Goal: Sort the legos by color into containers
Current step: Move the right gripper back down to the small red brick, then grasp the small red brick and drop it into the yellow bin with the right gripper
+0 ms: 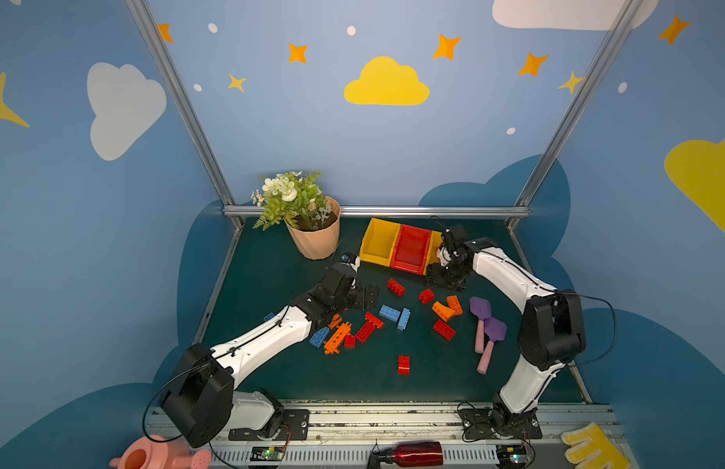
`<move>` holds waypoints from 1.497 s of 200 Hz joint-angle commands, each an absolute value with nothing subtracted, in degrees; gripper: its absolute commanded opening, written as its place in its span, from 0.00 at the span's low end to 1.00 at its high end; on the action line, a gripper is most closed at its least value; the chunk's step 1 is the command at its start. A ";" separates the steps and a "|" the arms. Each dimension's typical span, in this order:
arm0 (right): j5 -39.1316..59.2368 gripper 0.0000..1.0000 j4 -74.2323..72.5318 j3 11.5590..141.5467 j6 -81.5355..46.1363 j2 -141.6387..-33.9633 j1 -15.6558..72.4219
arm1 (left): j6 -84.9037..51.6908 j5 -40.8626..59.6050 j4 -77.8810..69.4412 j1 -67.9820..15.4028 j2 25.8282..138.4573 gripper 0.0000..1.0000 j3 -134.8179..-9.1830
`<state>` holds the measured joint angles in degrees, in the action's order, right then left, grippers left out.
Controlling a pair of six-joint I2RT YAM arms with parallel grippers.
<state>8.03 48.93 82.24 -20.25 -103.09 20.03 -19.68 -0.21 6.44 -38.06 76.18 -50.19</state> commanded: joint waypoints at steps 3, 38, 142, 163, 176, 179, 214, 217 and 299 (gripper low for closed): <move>7.47 0.75 45.97 83.38 -16.50 -104.91 20.83 | -21.80 -1.59 6.42 -39.40 72.77 1.00 -49.27; 6.50 0.75 46.32 85.57 -13.03 -108.50 20.89 | -21.54 -3.64 8.96 -40.09 70.08 1.00 -48.62; 5.71 0.64 44.03 84.62 -10.50 -115.49 23.17 | -21.78 -5.98 11.38 -40.16 66.87 1.00 -47.10; 5.25 0.60 44.19 84.57 -10.17 -116.06 23.79 | -21.49 -5.98 11.38 -40.19 67.36 1.00 -47.53; 4.69 0.57 44.28 84.40 -10.04 -116.25 24.14 | -21.28 -6.06 11.51 -40.17 67.65 1.00 -47.72; 4.62 0.56 44.28 84.33 -10.02 -116.29 24.17 | -21.18 -6.06 11.51 -40.17 67.72 1.00 -47.81; 2.53 0.40 45.25 84.51 -10.09 -116.95 24.43 | -20.49 -6.07 11.16 -40.17 68.51 1.00 -48.14; 2.33 0.38 45.53 84.60 -10.11 -116.96 24.43 | -20.47 -6.07 11.12 -40.21 68.66 1.00 -48.16; 1.16 0.27 49.52 88.16 -12.08 -108.17 22.02 | -16.34 -4.32 10.04 -40.17 72.84 1.00 -53.00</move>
<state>2.66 46.81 84.33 -10.72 -113.62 23.79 -19.20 -5.21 10.55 -40.05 70.94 -49.41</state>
